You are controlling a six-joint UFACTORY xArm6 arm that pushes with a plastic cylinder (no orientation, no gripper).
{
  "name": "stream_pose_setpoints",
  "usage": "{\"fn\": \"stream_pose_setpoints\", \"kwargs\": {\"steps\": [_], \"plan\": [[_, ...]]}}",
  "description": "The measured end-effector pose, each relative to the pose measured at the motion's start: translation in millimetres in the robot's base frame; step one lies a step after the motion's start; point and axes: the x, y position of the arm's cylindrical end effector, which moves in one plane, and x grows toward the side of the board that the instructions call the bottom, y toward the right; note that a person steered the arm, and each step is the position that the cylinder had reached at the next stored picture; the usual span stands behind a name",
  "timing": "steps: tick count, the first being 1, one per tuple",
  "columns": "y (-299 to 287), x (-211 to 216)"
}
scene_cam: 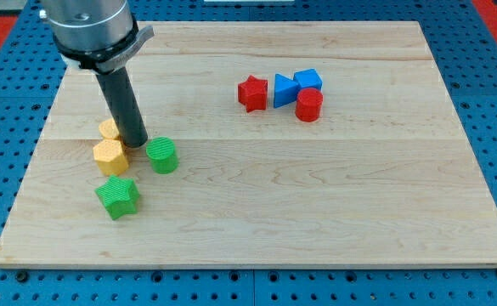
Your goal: Push the green circle into the yellow hexagon
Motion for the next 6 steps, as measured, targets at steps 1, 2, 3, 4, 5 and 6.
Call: {"fn": "stream_pose_setpoints", "kwargs": {"steps": [1, 2, 3, 4, 5, 6], "plan": [[33.4, -20.3], [69.0, -32.6], [69.9, 11.7], [53.8, 44.8], [28.6, 44.8], [35.2, 59.2]]}}
